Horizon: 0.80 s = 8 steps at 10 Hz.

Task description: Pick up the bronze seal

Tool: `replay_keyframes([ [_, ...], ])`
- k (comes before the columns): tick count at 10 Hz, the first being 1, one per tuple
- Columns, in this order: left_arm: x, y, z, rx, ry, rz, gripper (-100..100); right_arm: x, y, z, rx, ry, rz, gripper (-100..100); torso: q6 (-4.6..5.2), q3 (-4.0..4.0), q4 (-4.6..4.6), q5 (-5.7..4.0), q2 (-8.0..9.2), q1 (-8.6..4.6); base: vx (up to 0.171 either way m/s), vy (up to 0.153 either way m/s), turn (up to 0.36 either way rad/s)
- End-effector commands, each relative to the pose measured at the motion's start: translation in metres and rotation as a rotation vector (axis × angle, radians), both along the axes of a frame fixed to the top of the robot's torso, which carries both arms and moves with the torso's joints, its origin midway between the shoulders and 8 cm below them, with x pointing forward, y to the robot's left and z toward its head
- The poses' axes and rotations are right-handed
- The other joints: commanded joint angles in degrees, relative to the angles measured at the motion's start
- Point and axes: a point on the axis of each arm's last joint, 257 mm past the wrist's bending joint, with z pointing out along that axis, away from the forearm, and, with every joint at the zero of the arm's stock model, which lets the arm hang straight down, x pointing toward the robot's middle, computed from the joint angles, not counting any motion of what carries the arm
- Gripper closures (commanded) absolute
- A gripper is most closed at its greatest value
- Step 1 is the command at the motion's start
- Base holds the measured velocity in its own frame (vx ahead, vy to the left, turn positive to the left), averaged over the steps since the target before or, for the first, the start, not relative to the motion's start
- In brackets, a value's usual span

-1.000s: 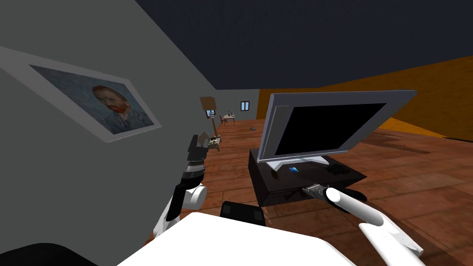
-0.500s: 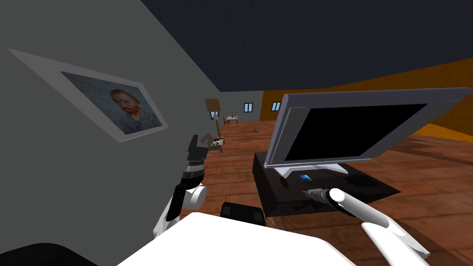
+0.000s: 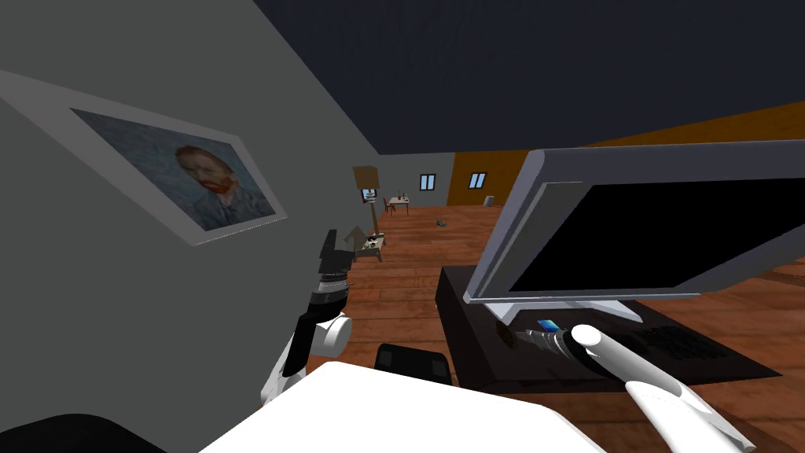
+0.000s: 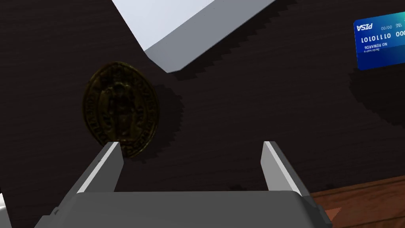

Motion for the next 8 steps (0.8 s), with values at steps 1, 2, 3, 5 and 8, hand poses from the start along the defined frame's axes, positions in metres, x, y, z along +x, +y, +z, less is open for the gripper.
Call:
replay_keyframes([
  [1,0.0,0.0,0.0,0.0,0.0,0.0,0,-0.006,0.004,-0.003,0.035,0.014,-0.033,-100,0.0,0.0,0.0,0.0,0.0,0.0,0.132,0.02,0.051],
  [2,0.0,0.0,0.0,0.0,0.0,0.0,0,-0.014,0.007,-0.008,0.077,0.033,-0.075,-100,0.02,0.05,0.01,-0.01,0.1,-0.03,0.108,0.017,0.057],
  [3,0.0,0.0,0.0,0.0,0.0,0.0,0,-0.023,0.01,-0.012,0.114,0.053,-0.111,-100,0.01,0.09,0.03,-0.02,0.18,-0.06,0.132,0.033,0.096],
  [5,0.0,0.0,0.0,0.0,0.0,0.0,0,-0.033,0.014,-0.018,0.145,0.074,-0.142,-100,0.02,0.12,0.04,0.0,0.24,0.02,0.092,0.03,0.039],
  [8,0.0,0.0,0.0,0.0,0.0,0.0,0,-0.065,0.027,-0.038,0.208,0.141,-0.203,-100,0.02,0.08,0.02,-0.05,0.16,-0.11,0.115,0.002,0.064],
])
